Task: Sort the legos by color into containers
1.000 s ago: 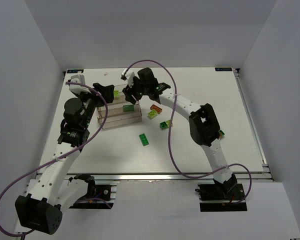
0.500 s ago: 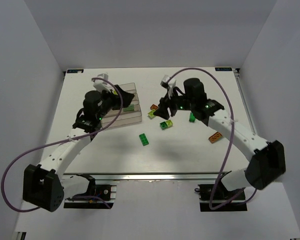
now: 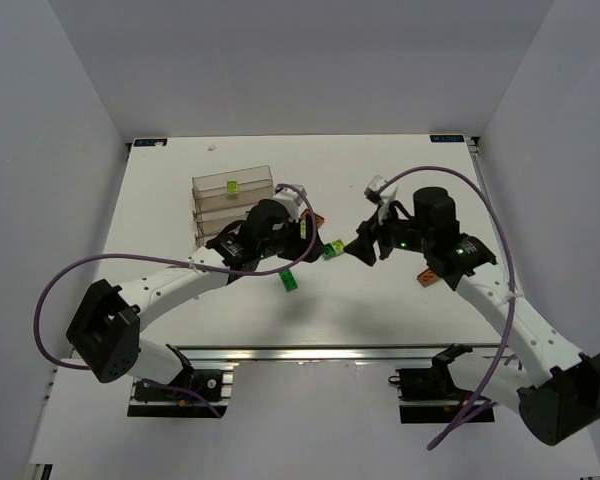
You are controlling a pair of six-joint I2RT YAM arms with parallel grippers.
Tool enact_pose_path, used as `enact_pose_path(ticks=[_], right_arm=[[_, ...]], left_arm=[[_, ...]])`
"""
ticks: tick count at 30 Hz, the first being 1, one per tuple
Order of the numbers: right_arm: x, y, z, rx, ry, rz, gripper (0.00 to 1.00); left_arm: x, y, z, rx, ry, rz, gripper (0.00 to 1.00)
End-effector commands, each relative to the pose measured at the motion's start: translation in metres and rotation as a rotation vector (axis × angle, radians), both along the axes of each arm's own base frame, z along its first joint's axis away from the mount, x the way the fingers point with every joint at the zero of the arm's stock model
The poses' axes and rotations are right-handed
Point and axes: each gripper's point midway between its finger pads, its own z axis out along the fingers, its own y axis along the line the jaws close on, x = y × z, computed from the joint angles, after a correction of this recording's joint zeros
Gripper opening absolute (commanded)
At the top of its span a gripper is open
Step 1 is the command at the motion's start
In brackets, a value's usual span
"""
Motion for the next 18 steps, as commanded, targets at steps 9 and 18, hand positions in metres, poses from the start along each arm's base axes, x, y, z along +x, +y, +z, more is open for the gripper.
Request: enact_pose_path(ticks=[9, 18], right_arm=[[0.009, -0.026, 0.028, 0.037, -0.145, -0.086, 0.55], [0.014, -0.021, -0.001, -0.012, -0.052, -0.07, 0.38]], left_arm=[[0.007, 0.009, 0.011, 0.024, -0.078, 0.064, 0.75], [0.009, 0.008, -0.009, 0.035, -0.03, 0.127, 0.43]])
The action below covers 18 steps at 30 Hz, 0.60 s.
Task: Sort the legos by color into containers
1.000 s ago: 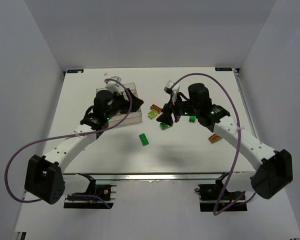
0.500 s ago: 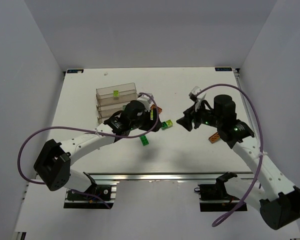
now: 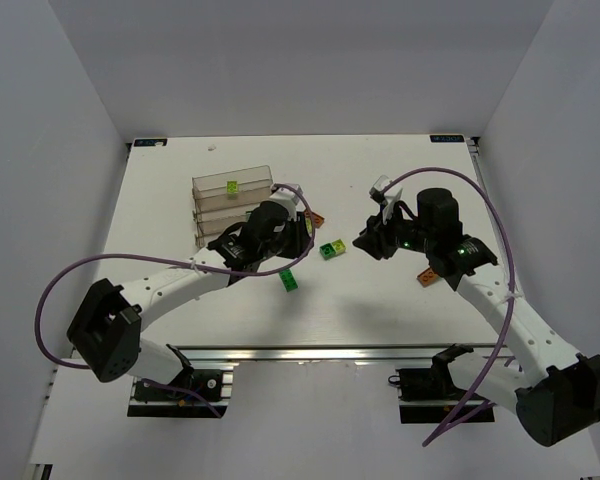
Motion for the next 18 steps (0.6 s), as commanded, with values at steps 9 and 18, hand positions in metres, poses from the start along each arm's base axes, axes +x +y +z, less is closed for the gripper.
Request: enact_pose_path(ticks=[9, 18], right_arm=[[0.009, -0.006, 0.009, -0.018, -0.084, -0.035, 0.38], [0.016, -0.01, 0.004, -0.039, -0.087, -0.067, 0.44]], left_arm=[[0.012, 0.015, -0.045, 0.121, 0.14, 0.238, 0.5], [0.013, 0.031, -0.053, 0.185, 0.165, 0.402, 0.63]])
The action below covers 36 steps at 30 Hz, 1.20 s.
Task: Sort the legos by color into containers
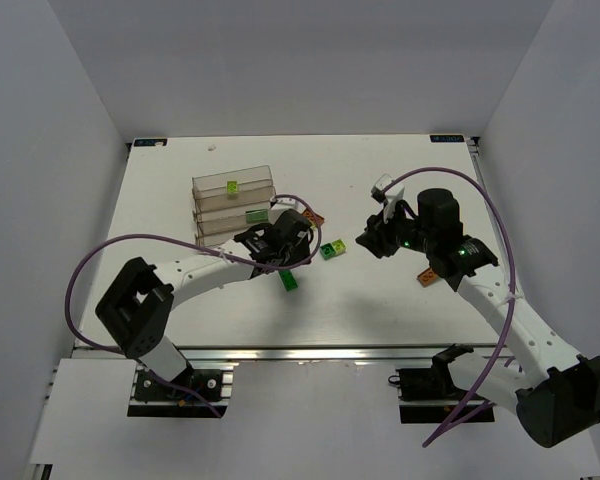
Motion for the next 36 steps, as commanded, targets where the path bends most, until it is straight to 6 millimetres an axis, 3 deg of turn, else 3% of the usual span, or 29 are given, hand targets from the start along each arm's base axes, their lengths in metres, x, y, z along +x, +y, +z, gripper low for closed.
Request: enact_pose_path(ticks=[1, 7, 8, 11, 36], right_arm=[[0.007, 0.0, 0.005, -0.001, -0.05, -0.006, 0.44], [0.008, 0.002, 0.001, -0.014, -0.044, -0.002, 0.45], [0.008, 0.002, 0.001, -0.015, -0.046, 0.001, 0.45], [0.008, 0.002, -0.001, -0.017, -0.039, 0.002, 0.45], [0.008, 0.005, -0.005, -0.024, -0.035, 0.01, 0.45]], left_arm=[[0.008, 0.01, 0.008, 0.027, -0.014, 0.11, 0.63], [0.003, 0.014, -0.015, 0.062, 0.051, 0.159, 0.68], [0.002, 0.017, -0.019, 0.074, 0.057, 0.173, 0.76], [0.002, 0.018, -0.026, 0.1, 0.075, 0.177, 0.81], [-0.009, 0.012, -0.07, 0.119, 0.182, 0.159, 0.72]])
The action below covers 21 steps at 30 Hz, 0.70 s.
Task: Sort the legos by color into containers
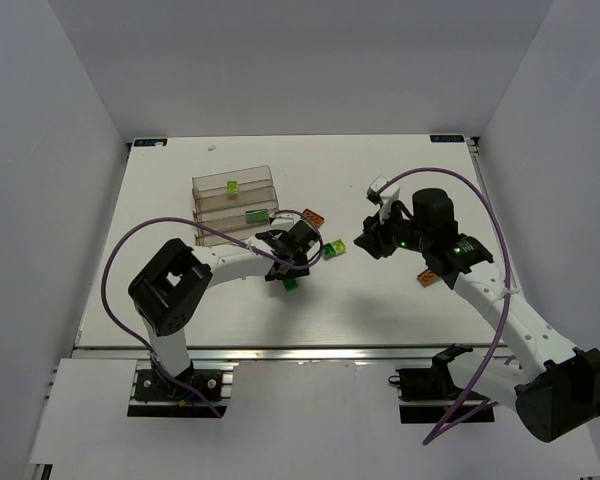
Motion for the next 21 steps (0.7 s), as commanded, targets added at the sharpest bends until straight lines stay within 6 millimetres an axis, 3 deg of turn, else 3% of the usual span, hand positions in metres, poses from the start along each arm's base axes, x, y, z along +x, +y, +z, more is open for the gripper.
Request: enact_pose_path(ticks=[1, 6, 21], right_arm=[[0.005, 0.003, 0.005, 0.009, -0.042, 0.005, 0.45], [0.004, 0.003, 0.003, 0.007, -0.037, 0.006, 0.45], [0.003, 0.004, 0.007, 0.015, -0.046, 0.013, 0.45]], left_arm=[[0.001, -0.01, 0.003, -0.044, 0.007, 0.001, 0.71], [-0.004, -0.013, -0.006, -0.051, 0.042, -0.006, 0.63], [-0.009, -0.013, -0.021, -0.025, 0.081, -0.028, 0.54]])
